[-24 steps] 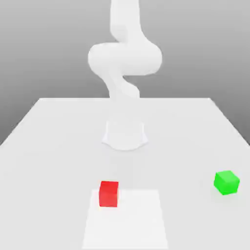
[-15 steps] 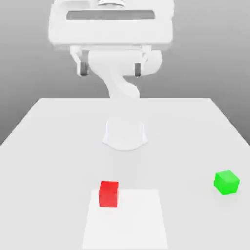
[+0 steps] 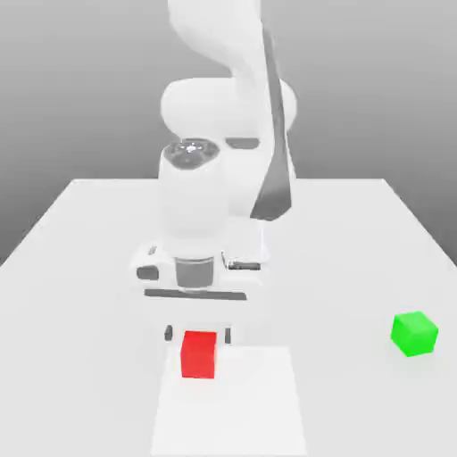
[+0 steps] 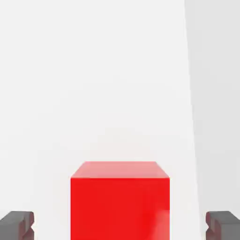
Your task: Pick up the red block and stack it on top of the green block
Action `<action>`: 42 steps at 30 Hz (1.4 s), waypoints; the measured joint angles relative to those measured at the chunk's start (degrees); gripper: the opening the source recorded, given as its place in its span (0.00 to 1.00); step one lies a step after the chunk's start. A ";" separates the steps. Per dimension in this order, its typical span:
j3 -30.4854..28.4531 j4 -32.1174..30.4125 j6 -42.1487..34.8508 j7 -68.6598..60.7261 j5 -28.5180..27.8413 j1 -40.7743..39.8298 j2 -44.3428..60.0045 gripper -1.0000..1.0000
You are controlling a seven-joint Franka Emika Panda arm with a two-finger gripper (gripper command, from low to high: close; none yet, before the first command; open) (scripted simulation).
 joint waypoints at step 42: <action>16.15 11.16 -12.53 60.93 -9.21 37.36 -1.14 0.00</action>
